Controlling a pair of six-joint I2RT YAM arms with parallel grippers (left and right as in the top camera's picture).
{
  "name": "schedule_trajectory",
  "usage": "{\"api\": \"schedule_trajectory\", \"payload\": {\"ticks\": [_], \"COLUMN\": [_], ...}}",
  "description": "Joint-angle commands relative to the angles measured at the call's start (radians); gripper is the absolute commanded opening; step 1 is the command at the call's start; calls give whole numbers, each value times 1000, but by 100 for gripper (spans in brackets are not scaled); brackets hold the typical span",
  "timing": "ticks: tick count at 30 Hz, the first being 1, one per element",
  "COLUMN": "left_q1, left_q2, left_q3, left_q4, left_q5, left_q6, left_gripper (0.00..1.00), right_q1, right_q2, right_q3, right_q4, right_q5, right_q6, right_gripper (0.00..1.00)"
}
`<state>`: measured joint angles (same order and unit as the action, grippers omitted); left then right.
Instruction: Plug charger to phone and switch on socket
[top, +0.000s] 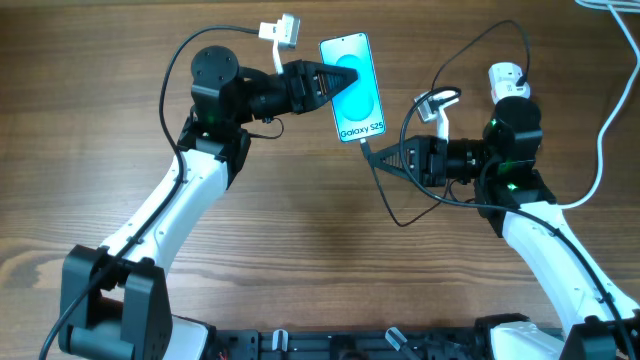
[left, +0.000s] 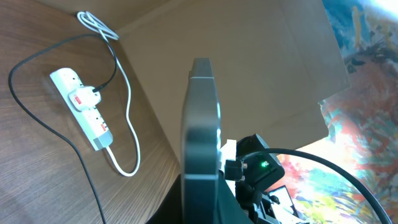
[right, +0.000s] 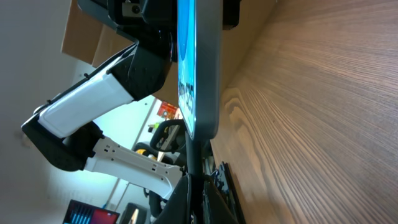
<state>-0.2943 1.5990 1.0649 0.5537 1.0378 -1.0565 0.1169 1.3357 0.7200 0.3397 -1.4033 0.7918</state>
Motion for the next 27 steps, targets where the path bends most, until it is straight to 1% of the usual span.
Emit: {"api": "schedule_trajectory", "payload": {"ticks": [1,12,18,20,25,27], "left_q1": [-10,-10,-10,-10,37,71], "left_q2": [-5,-5,-5,-5,-5,-5], "left_q3": [15,15,15,15,15,15], "left_q4": [3,4,4,4,3,3], "left_q5": [80,57,-6,-26,-48,-47], "left_q6": [2,1,1,1,1,1], "left_gripper": [4,4,4,4,4,4], "right_q1": [-23,-27,-25,-25,-25,-25], "right_q2": [4,4,4,4,4,4], "right_q3": [5,5,5,5,5,5], "right_q4": [12,11,-11,-27,-216,-325], "right_q5": [95,87,64,79,177,306], "right_q6": [23,24,18,-13,-121,-186], "right_gripper": [4,4,4,4,4,4]}}
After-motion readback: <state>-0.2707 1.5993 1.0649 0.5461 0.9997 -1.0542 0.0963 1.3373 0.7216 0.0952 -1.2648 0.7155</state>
